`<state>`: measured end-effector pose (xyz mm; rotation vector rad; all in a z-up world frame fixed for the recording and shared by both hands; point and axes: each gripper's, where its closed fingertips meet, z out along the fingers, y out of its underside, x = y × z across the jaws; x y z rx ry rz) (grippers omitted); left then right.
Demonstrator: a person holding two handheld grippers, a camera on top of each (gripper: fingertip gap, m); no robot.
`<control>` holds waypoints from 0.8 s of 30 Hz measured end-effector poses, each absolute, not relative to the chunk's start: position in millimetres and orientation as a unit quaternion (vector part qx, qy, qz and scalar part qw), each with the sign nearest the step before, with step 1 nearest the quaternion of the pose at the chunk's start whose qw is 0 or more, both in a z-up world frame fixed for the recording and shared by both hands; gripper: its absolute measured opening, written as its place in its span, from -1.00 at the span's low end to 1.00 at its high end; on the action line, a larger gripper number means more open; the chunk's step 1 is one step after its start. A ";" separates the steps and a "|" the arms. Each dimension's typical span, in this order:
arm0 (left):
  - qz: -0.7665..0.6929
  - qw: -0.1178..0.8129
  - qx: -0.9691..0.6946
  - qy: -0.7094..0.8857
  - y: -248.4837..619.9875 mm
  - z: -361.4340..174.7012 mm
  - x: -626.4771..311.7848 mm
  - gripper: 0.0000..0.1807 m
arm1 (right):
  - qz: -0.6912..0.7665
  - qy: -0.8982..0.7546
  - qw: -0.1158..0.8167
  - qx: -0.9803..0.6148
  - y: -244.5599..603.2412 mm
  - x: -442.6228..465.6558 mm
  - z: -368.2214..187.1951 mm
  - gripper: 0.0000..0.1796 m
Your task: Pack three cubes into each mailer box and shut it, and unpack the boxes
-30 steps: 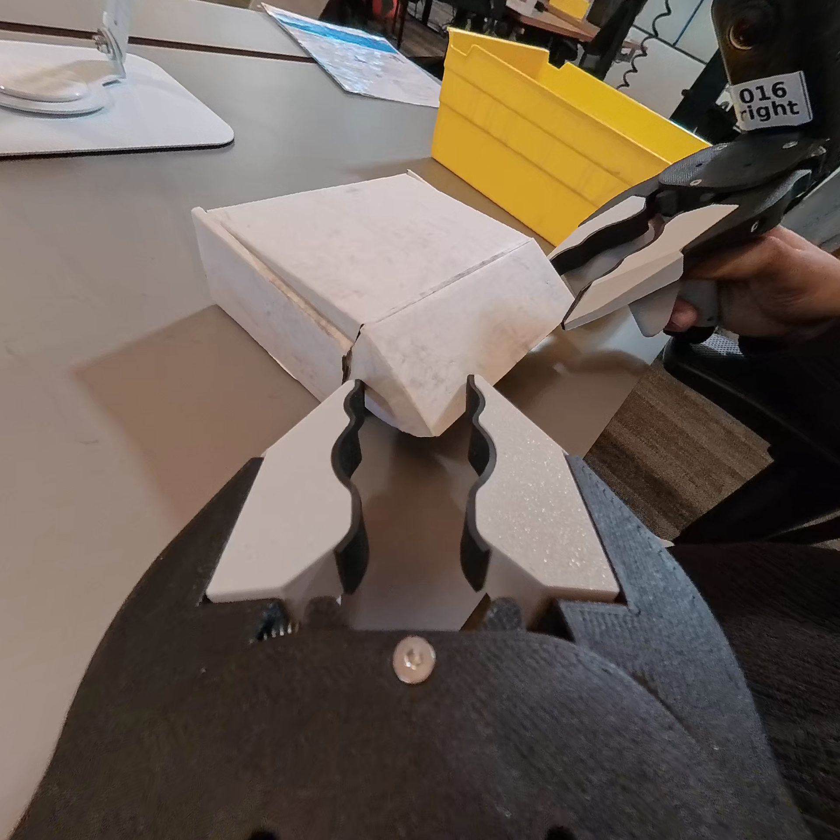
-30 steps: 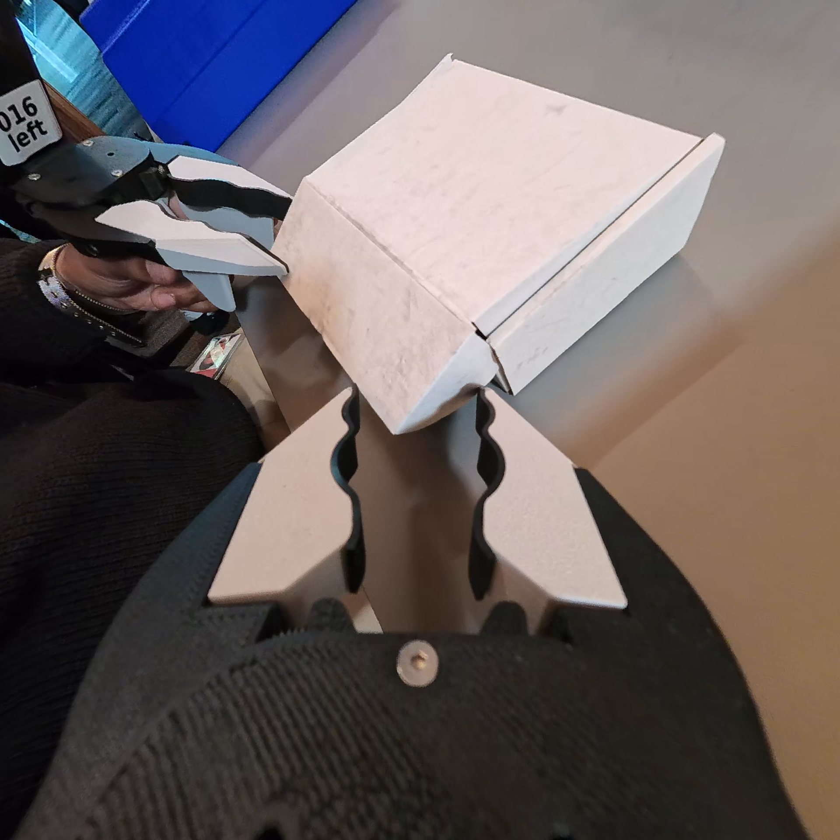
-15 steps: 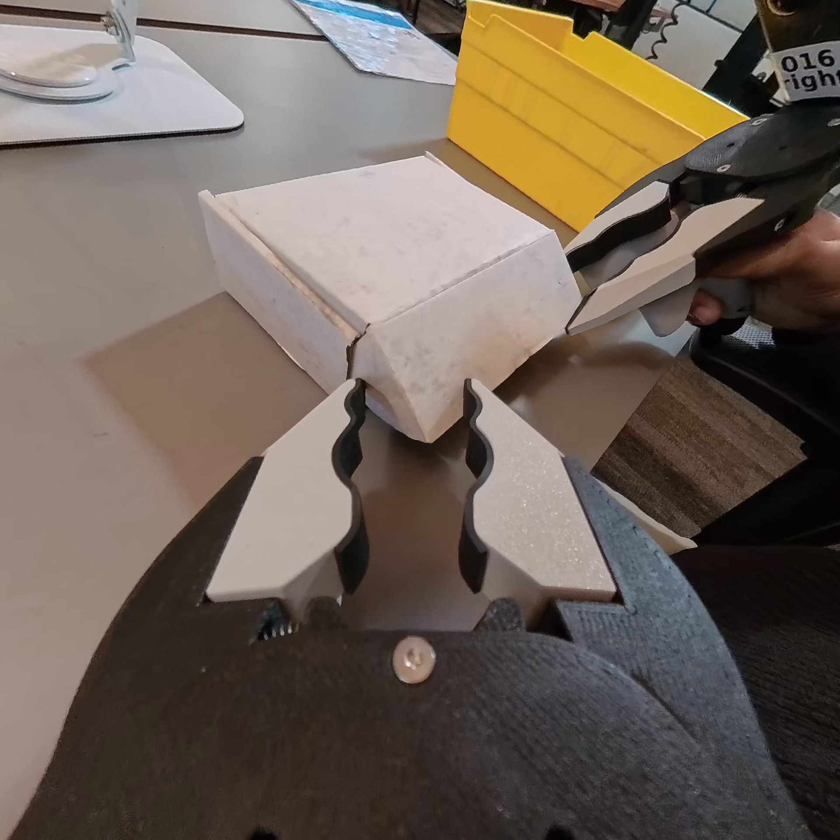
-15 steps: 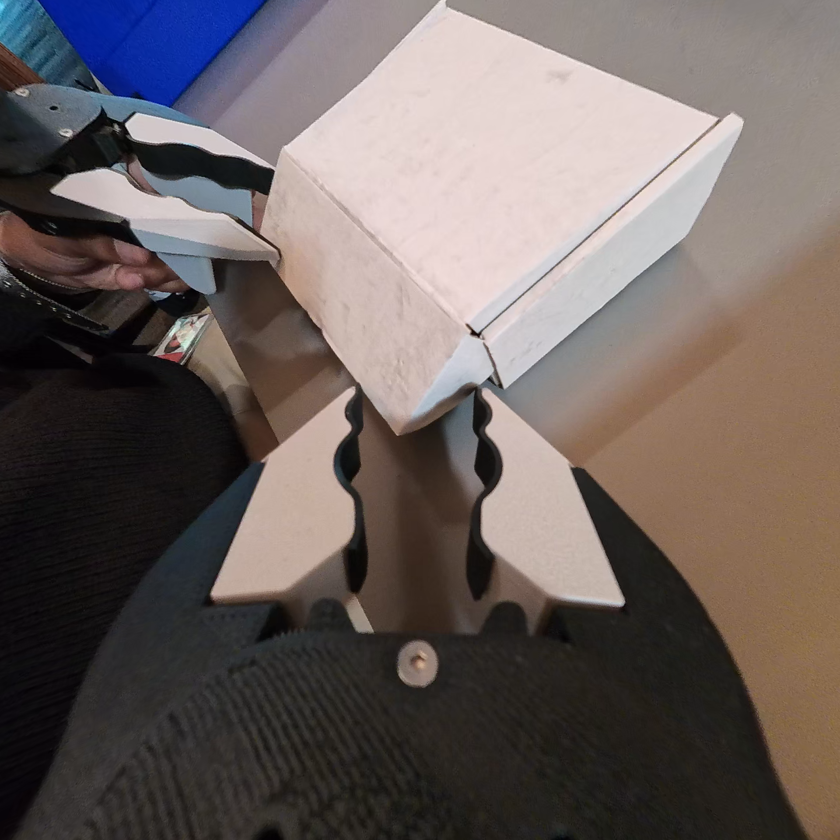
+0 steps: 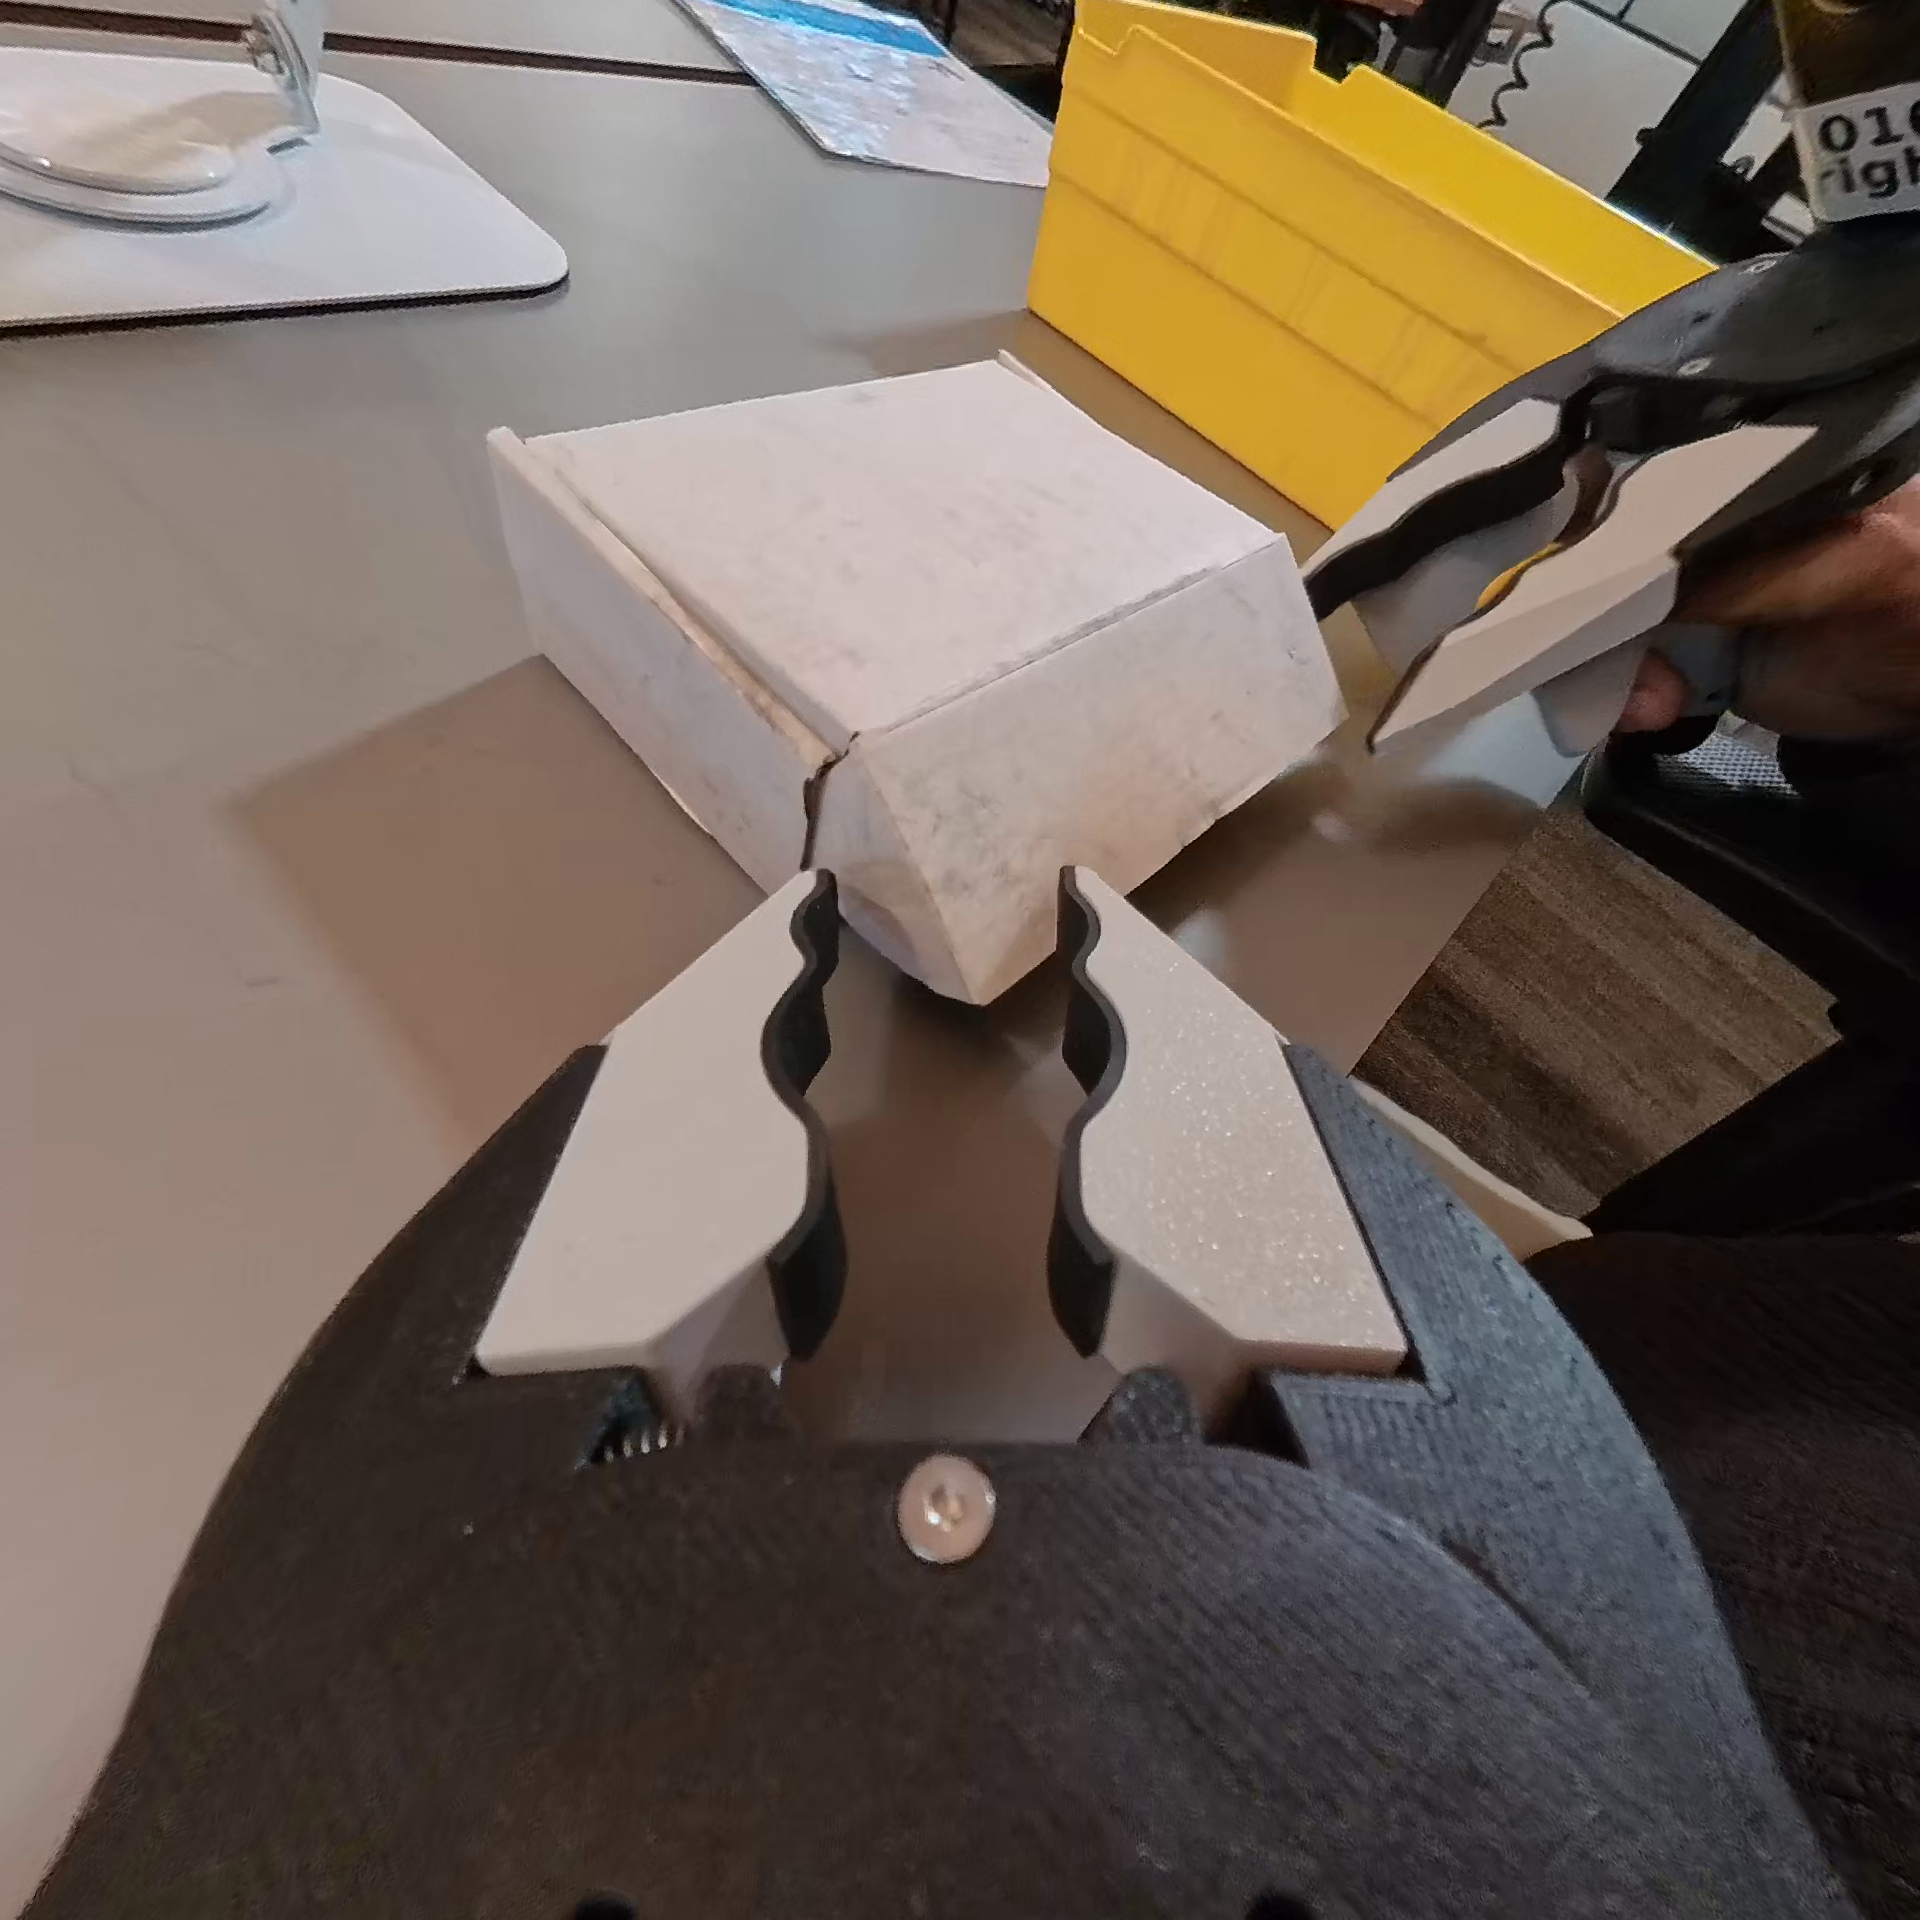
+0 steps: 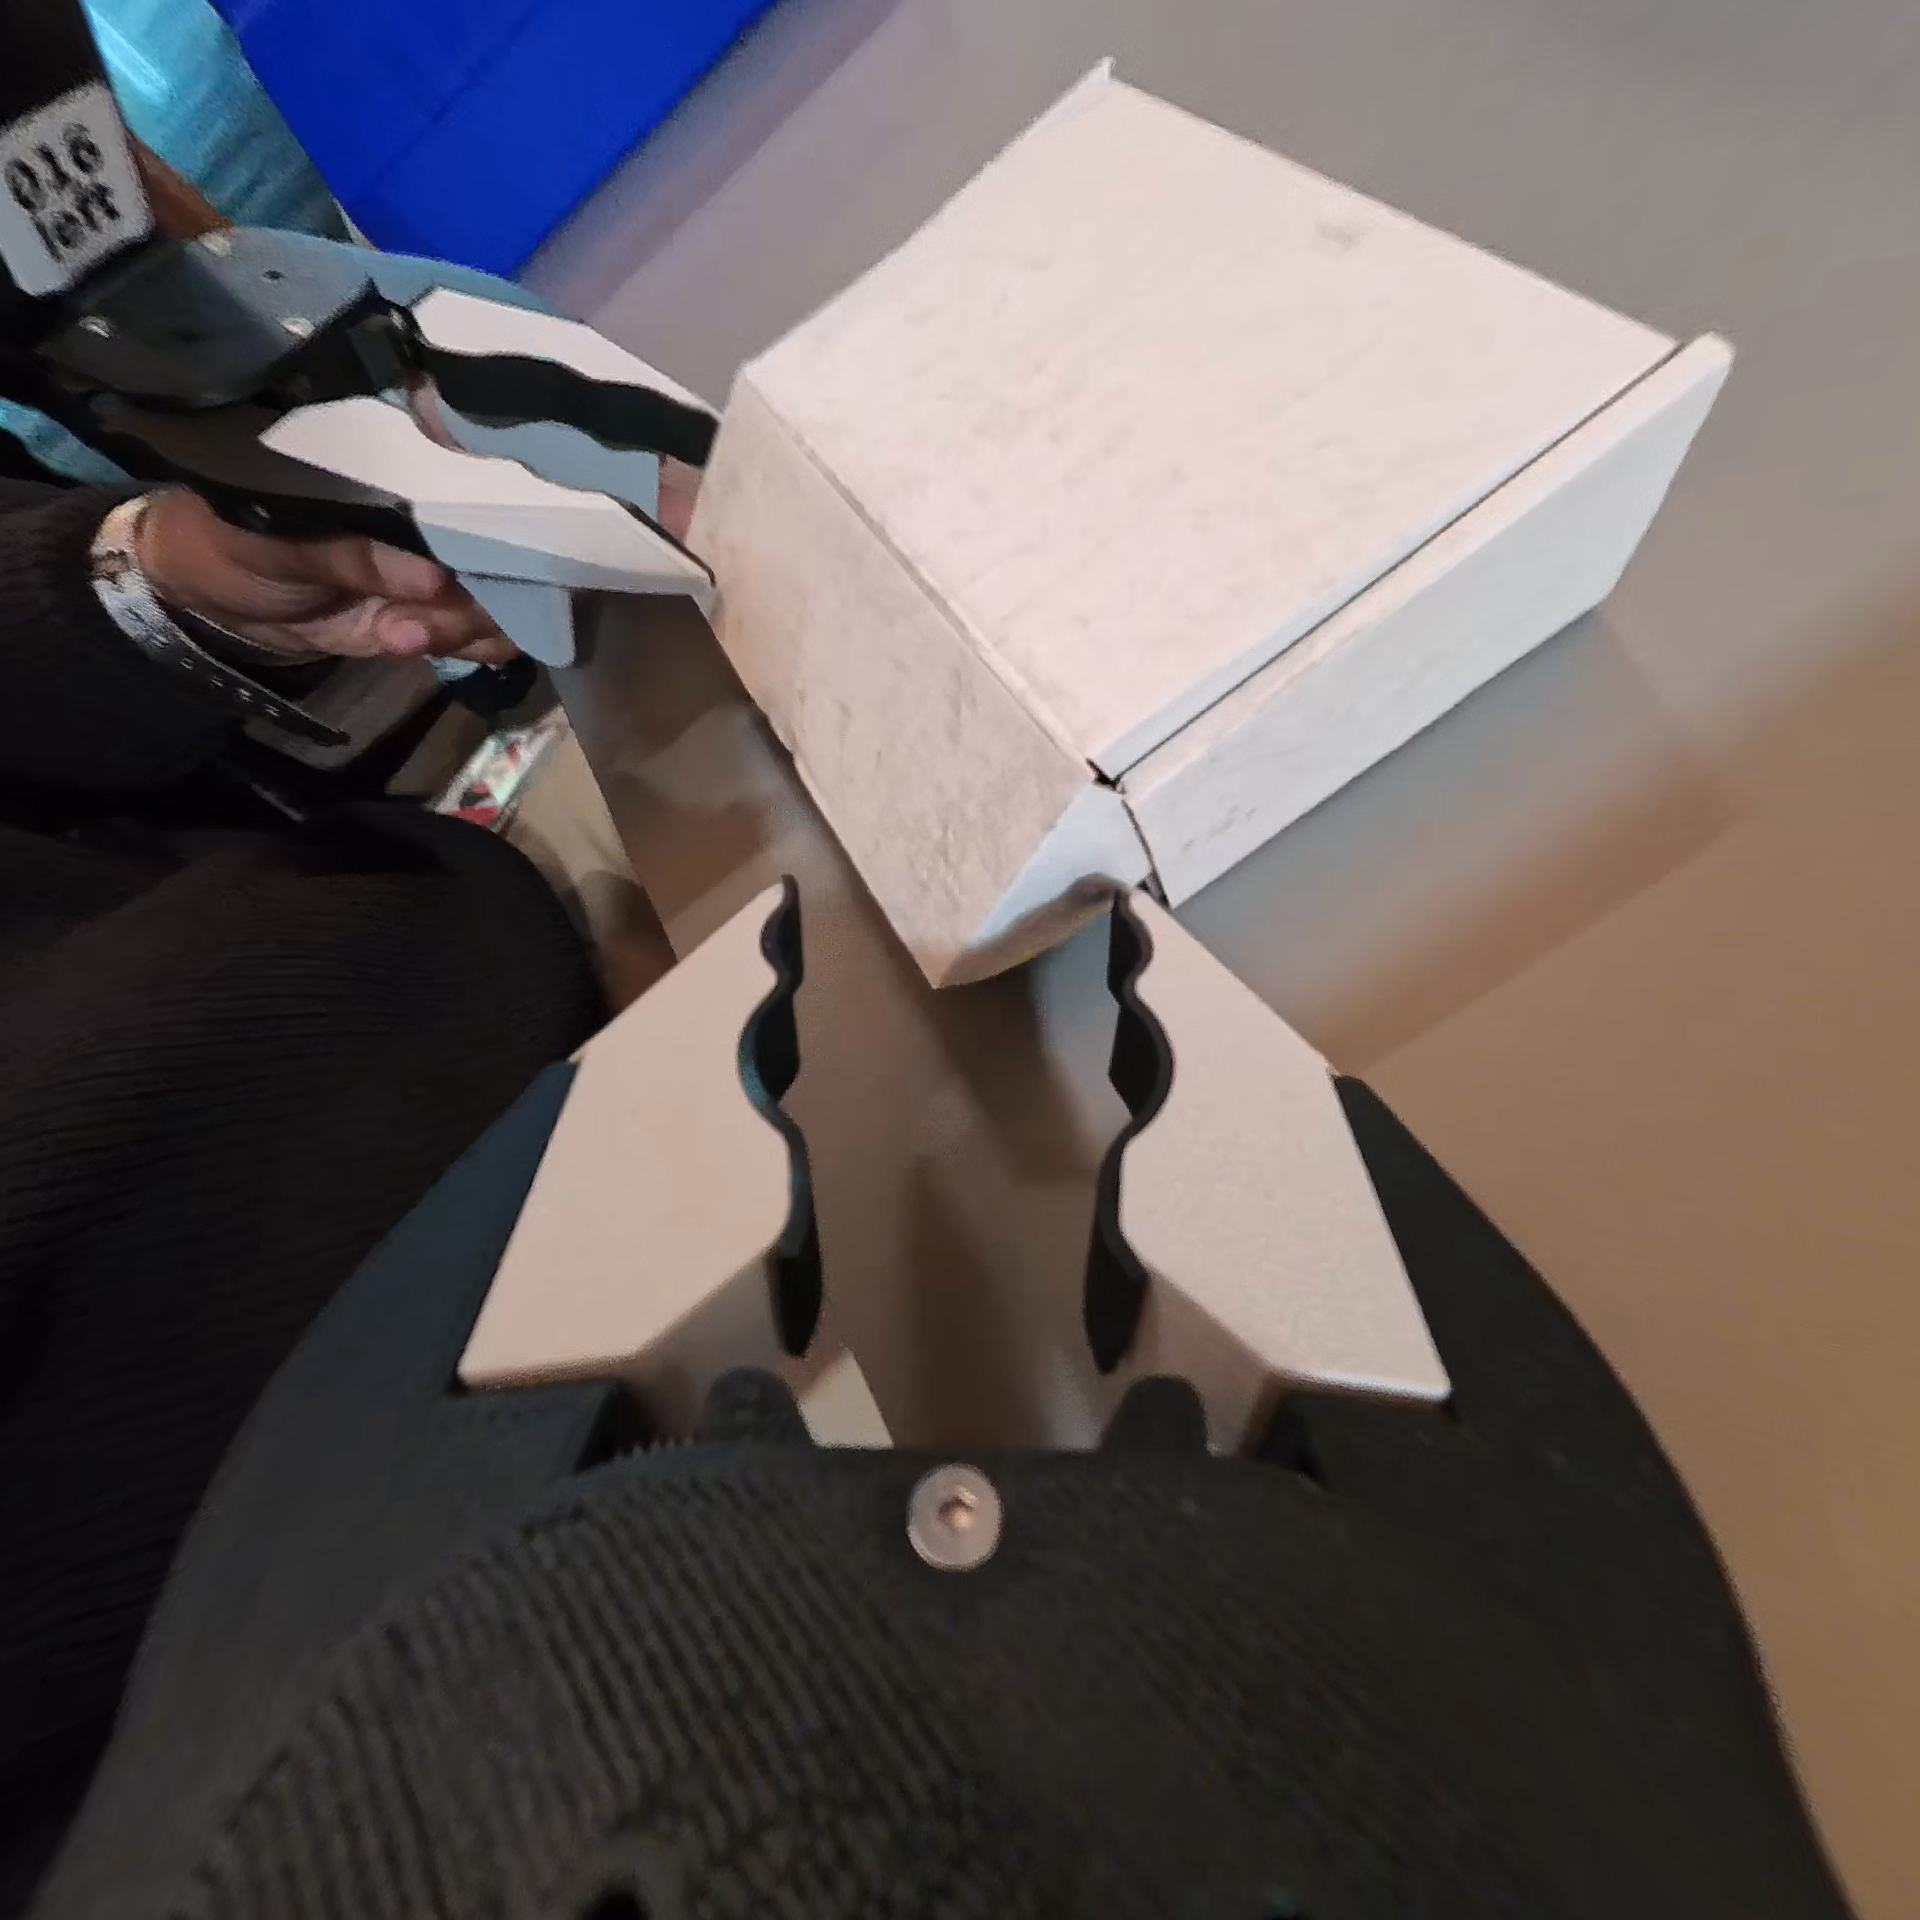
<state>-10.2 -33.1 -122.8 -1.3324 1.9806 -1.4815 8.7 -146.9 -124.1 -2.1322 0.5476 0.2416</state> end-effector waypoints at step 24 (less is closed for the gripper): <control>-0.482 0.044 -0.458 0.745 -35.3 -137.0 4.8 -0.31 | 0.108 0.233 0.474 -0.842 -144.6 30.1 -133.5 -0.41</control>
